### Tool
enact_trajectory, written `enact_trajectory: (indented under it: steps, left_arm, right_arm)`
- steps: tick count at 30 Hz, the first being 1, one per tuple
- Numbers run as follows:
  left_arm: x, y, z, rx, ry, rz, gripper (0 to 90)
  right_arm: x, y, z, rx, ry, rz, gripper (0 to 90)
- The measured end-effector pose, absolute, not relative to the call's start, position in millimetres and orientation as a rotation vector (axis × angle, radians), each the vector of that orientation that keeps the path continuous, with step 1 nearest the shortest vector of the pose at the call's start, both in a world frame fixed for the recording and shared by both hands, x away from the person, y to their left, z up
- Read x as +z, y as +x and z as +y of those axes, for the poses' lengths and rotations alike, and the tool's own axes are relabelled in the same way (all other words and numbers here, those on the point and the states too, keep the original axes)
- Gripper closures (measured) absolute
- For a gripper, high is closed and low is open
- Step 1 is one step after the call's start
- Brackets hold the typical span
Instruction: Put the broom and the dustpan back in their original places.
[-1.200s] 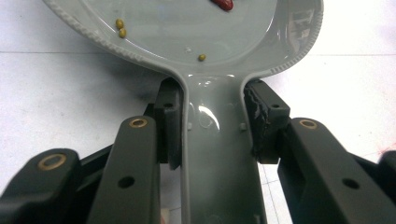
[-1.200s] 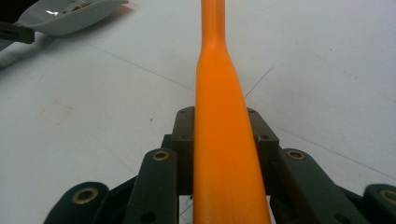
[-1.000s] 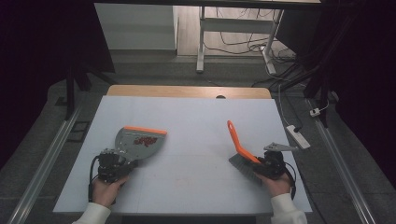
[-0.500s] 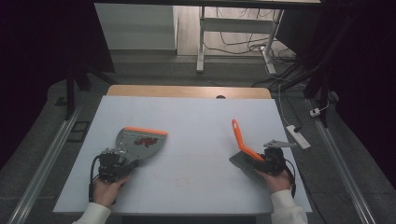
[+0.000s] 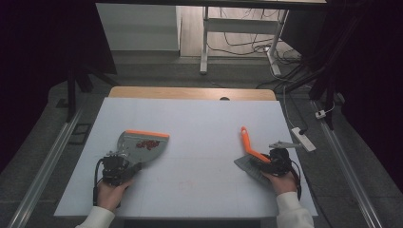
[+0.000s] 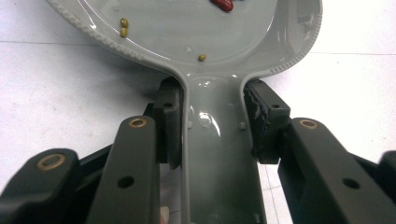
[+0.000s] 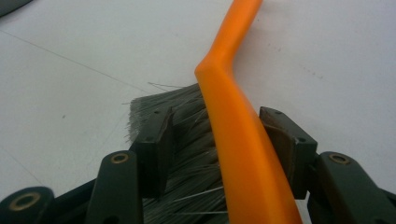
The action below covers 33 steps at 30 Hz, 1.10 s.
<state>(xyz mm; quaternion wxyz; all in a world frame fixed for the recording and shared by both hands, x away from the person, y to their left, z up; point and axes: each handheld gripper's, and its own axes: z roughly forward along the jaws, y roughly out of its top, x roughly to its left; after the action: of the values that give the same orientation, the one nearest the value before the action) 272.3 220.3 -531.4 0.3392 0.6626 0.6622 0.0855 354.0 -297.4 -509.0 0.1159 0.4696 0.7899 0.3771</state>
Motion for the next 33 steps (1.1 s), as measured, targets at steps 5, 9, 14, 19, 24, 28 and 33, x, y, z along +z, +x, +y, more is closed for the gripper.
enact_trajectory:
  steps: [5,9,14,19,24,28,33]
  left_arm:
    - [-531.6,270.8,222.0,0.229,1.736,1.711,54.3]
    - [-530.4,268.0,225.2,0.234,1.749,1.693,45.9]
    - [-523.3,258.1,230.1,0.295,1.779,1.664,38.2]
    - [-514.6,249.8,238.9,0.343,1.785,1.595,36.2]
    - [-510.9,248.9,240.4,0.338,1.799,1.502,36.9]
    - [-507.6,248.8,237.3,0.340,1.829,1.425,38.0]
    - [-506.3,251.1,230.0,0.329,1.876,1.347,38.0]
  right_arm:
    - [-509.6,354.6,-298.5,1.086,1.383,2.304,43.9]
    - [-509.2,354.3,-298.0,1.070,1.377,2.297,41.9]
    - [-506.3,352.3,-299.6,1.032,1.347,2.257,41.5]
    - [-501.9,349.7,-302.8,1.072,1.335,2.243,43.0]
    - [-494.7,343.9,-301.6,1.121,1.263,2.253,44.0]
    - [-491.9,339.7,-296.6,1.146,1.194,2.289,44.1]
    - [-491.2,335.1,-289.7,1.181,1.128,2.332,45.0]
